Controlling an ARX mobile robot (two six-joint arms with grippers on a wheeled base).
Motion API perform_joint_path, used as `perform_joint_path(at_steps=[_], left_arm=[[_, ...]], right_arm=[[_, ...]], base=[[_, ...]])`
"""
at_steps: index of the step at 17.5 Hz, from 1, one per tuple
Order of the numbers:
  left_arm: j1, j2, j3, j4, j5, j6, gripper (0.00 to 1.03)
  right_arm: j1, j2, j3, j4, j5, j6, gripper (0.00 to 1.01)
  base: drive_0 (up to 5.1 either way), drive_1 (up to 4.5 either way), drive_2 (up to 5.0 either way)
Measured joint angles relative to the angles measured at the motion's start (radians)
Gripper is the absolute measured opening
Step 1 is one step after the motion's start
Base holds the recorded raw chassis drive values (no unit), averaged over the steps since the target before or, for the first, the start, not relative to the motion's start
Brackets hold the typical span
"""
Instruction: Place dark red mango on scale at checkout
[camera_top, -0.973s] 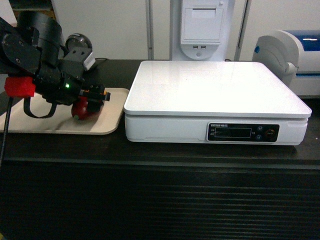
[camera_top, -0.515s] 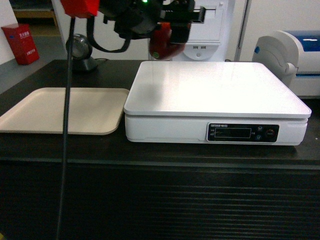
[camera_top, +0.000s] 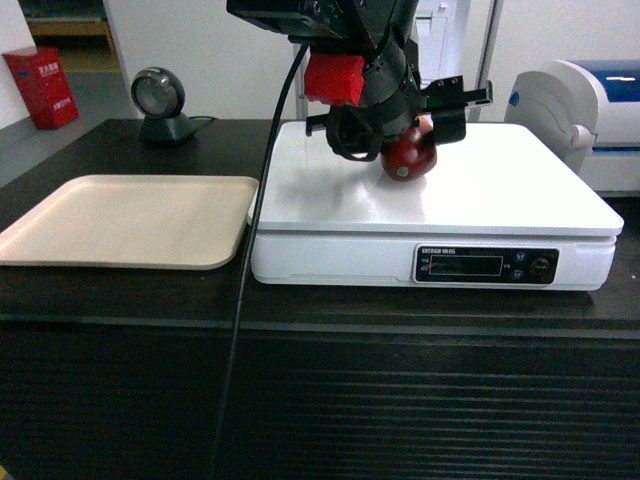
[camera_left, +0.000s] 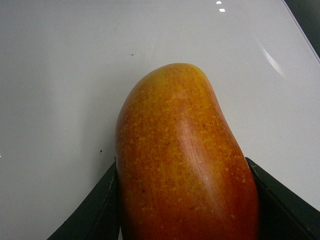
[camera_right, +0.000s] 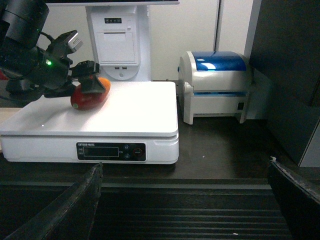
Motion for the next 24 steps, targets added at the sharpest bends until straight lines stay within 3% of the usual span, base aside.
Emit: perform_joint_path(at_steps=[13, 16, 18, 20, 22, 24], left_arm=[[-0.01, 0.005, 0.014, -0.014, -0.008, -0.039, 0.62], [-0.012, 0.005, 0.004, -0.005, -0.002, -0.037, 0.76], [-0.013, 0.004, -0.019, 0.008, 0.008, -0.035, 0.99], [-0.017, -0.002, -0.045, 0.021, 0.009, -0.03, 0.98], [-0.017, -0.044, -0.095, 0.079, 0.0, 0.003, 0.98], [-0.019, -0.126, -0.161, 0.188, -0.042, 0.079, 0.98]], right_arm=[[0.0, 0.0, 0.0, 0.0, 0.0, 0.0, 0.98], [0.0, 0.0, 0.0, 0.0, 0.0, 0.0, 0.98], [0.0, 0.0, 0.0, 0.0, 0.0, 0.0, 0.98], [0.0, 0.0, 0.0, 0.0, 0.0, 0.0, 0.98], [0.0, 0.0, 0.0, 0.0, 0.0, 0.0, 0.98], [0.0, 0.0, 0.0, 0.0, 0.0, 0.0, 0.98]], base=[[0.0, 0.0, 0.0], [0.0, 0.0, 0.0], [0.0, 0.0, 0.0], [0.0, 0.0, 0.0], [0.0, 0.0, 0.0], [0.0, 0.0, 0.0]])
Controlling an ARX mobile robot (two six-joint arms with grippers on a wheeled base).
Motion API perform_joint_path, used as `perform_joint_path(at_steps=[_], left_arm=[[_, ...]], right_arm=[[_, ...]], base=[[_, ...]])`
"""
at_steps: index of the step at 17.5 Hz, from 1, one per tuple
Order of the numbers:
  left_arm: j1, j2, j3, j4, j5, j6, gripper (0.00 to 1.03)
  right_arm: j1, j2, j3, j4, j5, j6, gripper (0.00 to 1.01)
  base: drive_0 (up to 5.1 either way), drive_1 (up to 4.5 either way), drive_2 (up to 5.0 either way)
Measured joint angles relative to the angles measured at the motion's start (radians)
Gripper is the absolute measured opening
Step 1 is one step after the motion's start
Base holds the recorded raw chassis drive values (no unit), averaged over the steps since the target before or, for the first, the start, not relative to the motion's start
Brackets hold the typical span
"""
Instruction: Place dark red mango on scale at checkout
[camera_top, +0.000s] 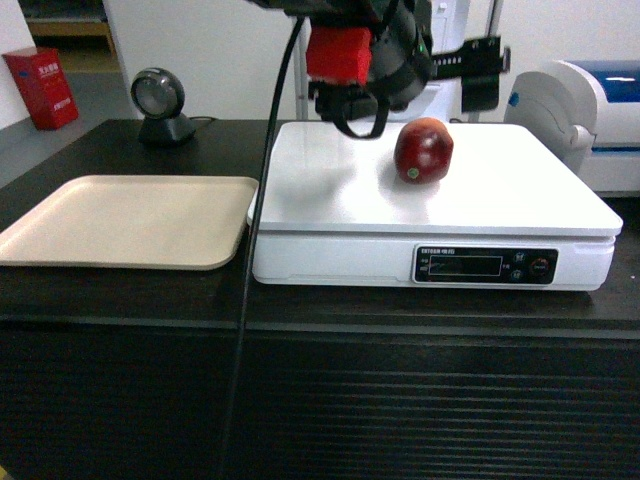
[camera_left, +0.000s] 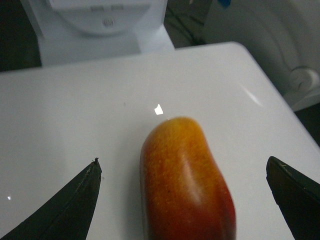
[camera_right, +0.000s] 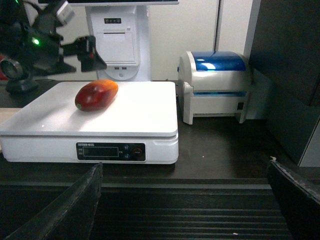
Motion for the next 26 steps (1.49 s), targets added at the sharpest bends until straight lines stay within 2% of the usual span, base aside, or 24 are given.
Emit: perform_joint_path(at_steps=[1, 2, 3, 4, 5, 7, 9, 10, 13, 14, 15, 16, 17, 18, 21, 22, 26], left_arm=[[-0.004, -0.048, -0.035, 0.059, -0.017, 0.05, 0.98], [-0.013, -0.164, -0.155, 0.239, 0.021, 0.146, 0.98], [-0.018, -0.251, -0.261, 0.371, 0.072, 0.214, 0.98], [-0.018, -0.338, -0.367, 0.461, 0.106, 0.259, 0.98], [0.002, -0.428, -0.463, 0.475, 0.096, 0.26, 0.98], [0.09, -0.602, -0.686, 0.563, 0.085, 0.229, 0.98], [0.176, -0.837, -0.934, 0.648, 0.039, 0.238, 0.98], [0.203, -0.94, -1.022, 0.674, 0.005, 0.225, 0.98], [0.323, -1.165, -1.251, 0.669, -0.037, 0.178, 0.98], [0.354, -1.229, -1.277, 0.558, -0.087, 0.181, 0.91], [0.387, -1.311, -1.337, 0.513, -0.08, 0.194, 0.8], [0.428, -1.42, -1.437, 0.5, -0.04, 0.201, 0.67], [0.489, -1.52, -1.524, 0.475, 0.029, 0.201, 0.55], [0.536, -1.606, -1.598, 0.452, 0.051, 0.201, 0.44], [0.532, -1.74, -1.732, 0.491, 0.065, 0.202, 0.08], [0.532, -1.763, -1.769, 0.492, 0.064, 0.206, 0.02], [0.532, -1.87, -1.865, 0.486, 0.064, 0.205, 0.02]], right_arm=[[0.0, 0.0, 0.0, 0.0, 0.0, 0.0, 0.98], [0.0, 0.0, 0.0, 0.0, 0.0, 0.0, 0.98], [0.0, 0.0, 0.0, 0.0, 0.0, 0.0, 0.98], [0.0, 0.0, 0.0, 0.0, 0.0, 0.0, 0.98], [0.0, 0.0, 0.0, 0.0, 0.0, 0.0, 0.98], [0.0, 0.0, 0.0, 0.0, 0.0, 0.0, 0.98], [0.0, 0.0, 0.0, 0.0, 0.0, 0.0, 0.98], [0.0, 0.0, 0.0, 0.0, 0.0, 0.0, 0.98], [0.0, 0.0, 0.0, 0.0, 0.0, 0.0, 0.98], [0.0, 0.0, 0.0, 0.0, 0.0, 0.0, 0.98], [0.0, 0.0, 0.0, 0.0, 0.0, 0.0, 0.98], [0.0, 0.0, 0.0, 0.0, 0.0, 0.0, 0.98], [0.0, 0.0, 0.0, 0.0, 0.0, 0.0, 0.98], [0.0, 0.0, 0.0, 0.0, 0.0, 0.0, 0.98], [0.0, 0.0, 0.0, 0.0, 0.0, 0.0, 0.98], [0.0, 0.0, 0.0, 0.0, 0.0, 0.0, 0.98], [0.0, 0.0, 0.0, 0.0, 0.0, 0.0, 0.98]], base=[[0.0, 0.0, 0.0], [0.0, 0.0, 0.0], [0.0, 0.0, 0.0], [0.0, 0.0, 0.0], [0.0, 0.0, 0.0], [0.0, 0.0, 0.0], [0.0, 0.0, 0.0], [0.0, 0.0, 0.0], [0.0, 0.0, 0.0], [0.0, 0.0, 0.0], [0.0, 0.0, 0.0], [0.0, 0.0, 0.0], [0.0, 0.0, 0.0], [0.0, 0.0, 0.0], [0.0, 0.0, 0.0], [0.0, 0.0, 0.0], [0.0, 0.0, 0.0]])
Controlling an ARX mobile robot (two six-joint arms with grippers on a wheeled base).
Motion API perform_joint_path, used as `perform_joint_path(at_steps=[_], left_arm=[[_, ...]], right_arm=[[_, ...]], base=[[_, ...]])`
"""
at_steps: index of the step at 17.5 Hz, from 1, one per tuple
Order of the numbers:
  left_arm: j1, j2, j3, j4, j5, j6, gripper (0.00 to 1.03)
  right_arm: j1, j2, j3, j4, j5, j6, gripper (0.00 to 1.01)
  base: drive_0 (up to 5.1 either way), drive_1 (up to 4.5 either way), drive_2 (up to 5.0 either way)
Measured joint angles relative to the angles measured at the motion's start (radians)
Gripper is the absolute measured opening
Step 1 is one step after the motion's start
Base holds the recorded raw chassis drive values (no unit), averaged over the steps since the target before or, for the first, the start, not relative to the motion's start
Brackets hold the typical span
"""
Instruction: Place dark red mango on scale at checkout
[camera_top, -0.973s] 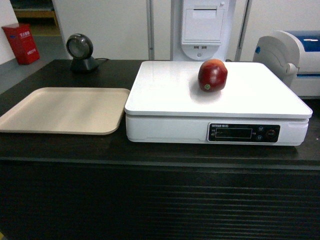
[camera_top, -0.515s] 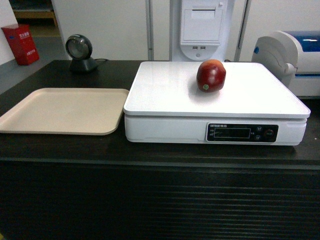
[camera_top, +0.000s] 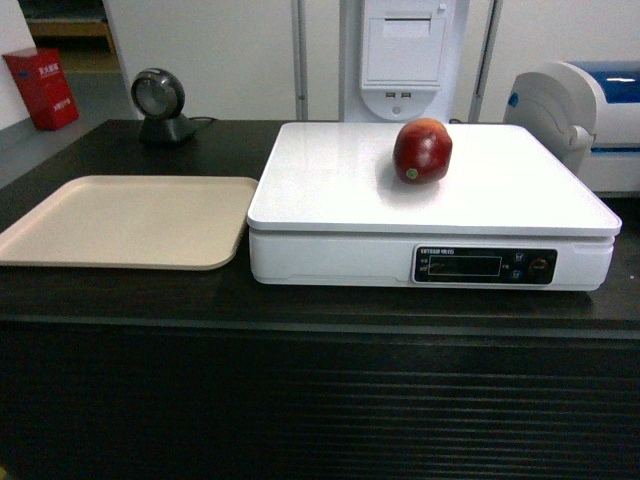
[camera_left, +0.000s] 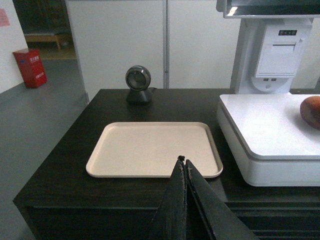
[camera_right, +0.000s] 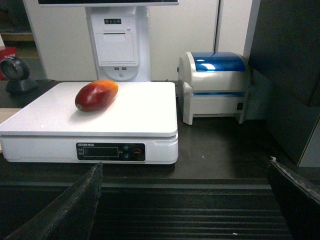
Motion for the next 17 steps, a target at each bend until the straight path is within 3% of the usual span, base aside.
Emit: perform_joint_path(at_steps=[17], left_arm=[[0.0, -0.262, -0.131, -0.127, 0.0, 0.0, 0.02]], right_arm=[[0.0, 0.0, 0.0, 0.0, 0.0, 0.0, 0.98]], base=[[0.0, 0.0, 0.0]])
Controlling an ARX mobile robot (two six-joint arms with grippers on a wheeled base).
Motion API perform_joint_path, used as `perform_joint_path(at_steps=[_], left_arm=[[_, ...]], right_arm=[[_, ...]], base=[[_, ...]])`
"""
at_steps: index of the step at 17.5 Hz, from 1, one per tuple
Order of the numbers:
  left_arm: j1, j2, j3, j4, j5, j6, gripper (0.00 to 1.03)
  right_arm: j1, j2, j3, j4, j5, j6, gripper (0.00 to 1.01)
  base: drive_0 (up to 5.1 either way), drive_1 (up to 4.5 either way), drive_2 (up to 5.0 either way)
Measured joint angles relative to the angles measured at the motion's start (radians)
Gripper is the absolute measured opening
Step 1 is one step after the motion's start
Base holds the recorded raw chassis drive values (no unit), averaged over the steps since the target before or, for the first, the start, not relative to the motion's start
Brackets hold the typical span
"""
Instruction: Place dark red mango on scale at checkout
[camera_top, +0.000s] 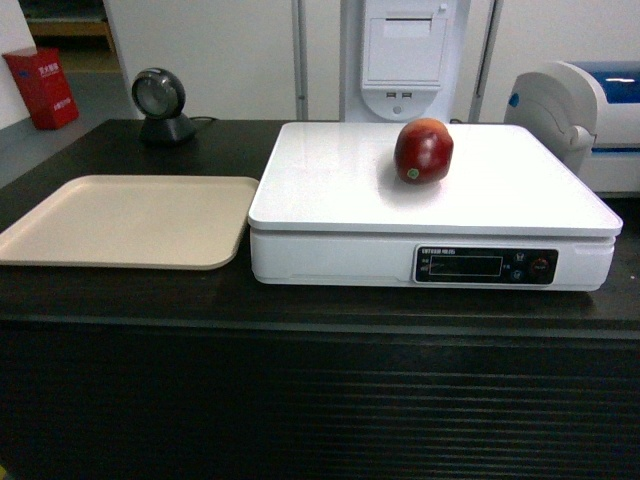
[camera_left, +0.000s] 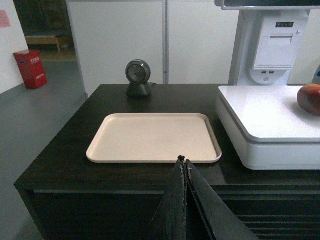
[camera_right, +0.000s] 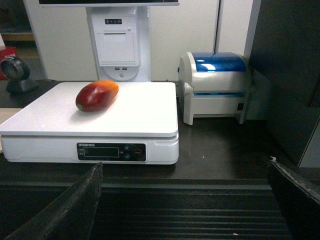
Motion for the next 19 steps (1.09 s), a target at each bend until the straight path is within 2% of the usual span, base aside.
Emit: perform_joint_path(at_steps=[3, 4, 5, 14, 15, 19], left_arm=[[0.0, -0.049, 0.0, -0.05, 0.0, 0.0, 0.02], [0.0, -0.128, 0.001, -0.169, -0.002, 0.0, 0.02], [0.0, -0.203, 0.0, -0.231, -0.001, 0.0, 0.02], [0.0, -0.208, 0.0, -0.223, 0.0, 0.0, 0.02], [0.0, -0.208, 0.0, -0.223, 0.0, 0.0, 0.09], [0.0, -0.208, 0.0, -0.223, 0.0, 0.0, 0.55]], right_arm=[[0.0, 0.0, 0.0, 0.0, 0.0, 0.0, 0.98], [0.0, 0.0, 0.0, 0.0, 0.0, 0.0, 0.98], [0.0, 0.0, 0.0, 0.0, 0.0, 0.0, 0.98], [0.0, 0.0, 0.0, 0.0, 0.0, 0.0, 0.98], [0.0, 0.0, 0.0, 0.0, 0.0, 0.0, 0.98], [0.0, 0.0, 0.0, 0.0, 0.0, 0.0, 0.98]], base=[[0.0, 0.0, 0.0], [0.0, 0.0, 0.0], [0.0, 0.0, 0.0], [0.0, 0.0, 0.0], [0.0, 0.0, 0.0], [0.0, 0.0, 0.0]])
